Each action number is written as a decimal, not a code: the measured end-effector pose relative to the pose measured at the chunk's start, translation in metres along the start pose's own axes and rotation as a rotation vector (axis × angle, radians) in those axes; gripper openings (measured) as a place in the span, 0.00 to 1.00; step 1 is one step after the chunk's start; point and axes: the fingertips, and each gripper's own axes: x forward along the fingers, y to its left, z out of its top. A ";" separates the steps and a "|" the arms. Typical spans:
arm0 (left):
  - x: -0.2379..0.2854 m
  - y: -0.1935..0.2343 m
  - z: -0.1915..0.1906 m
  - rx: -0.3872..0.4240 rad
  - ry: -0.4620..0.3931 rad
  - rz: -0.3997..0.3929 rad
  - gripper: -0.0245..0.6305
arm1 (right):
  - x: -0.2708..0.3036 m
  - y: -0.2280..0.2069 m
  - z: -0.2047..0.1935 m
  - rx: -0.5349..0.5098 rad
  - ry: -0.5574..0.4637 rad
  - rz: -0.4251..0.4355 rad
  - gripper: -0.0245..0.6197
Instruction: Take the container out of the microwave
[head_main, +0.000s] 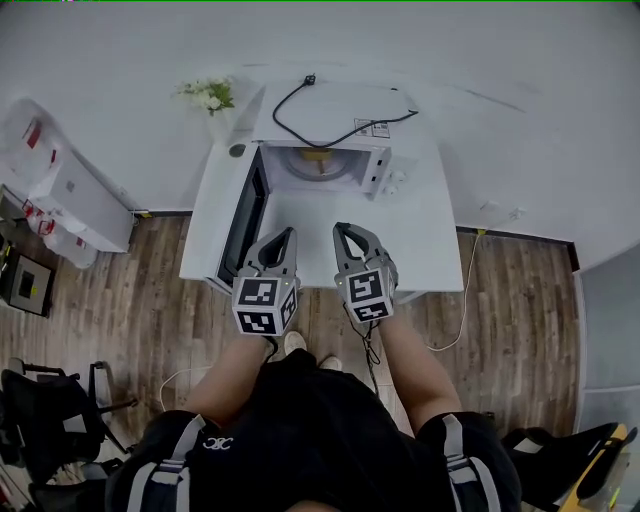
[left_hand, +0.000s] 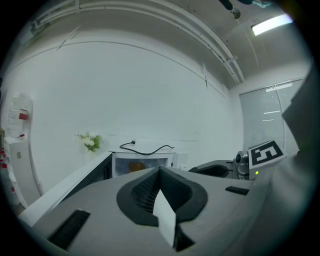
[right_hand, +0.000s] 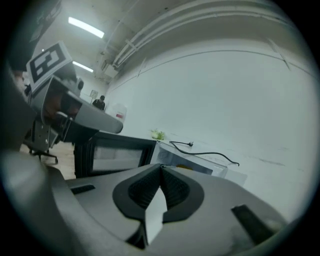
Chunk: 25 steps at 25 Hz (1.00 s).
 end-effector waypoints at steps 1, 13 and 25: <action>0.003 0.004 0.001 0.000 -0.002 0.001 0.06 | 0.008 0.001 -0.004 -0.049 0.021 0.001 0.05; 0.046 0.036 0.009 -0.028 -0.020 0.007 0.06 | 0.111 -0.034 -0.060 -0.510 0.227 -0.075 0.05; 0.075 0.066 -0.011 -0.038 0.015 0.030 0.06 | 0.211 -0.065 -0.068 -0.599 0.278 -0.117 0.05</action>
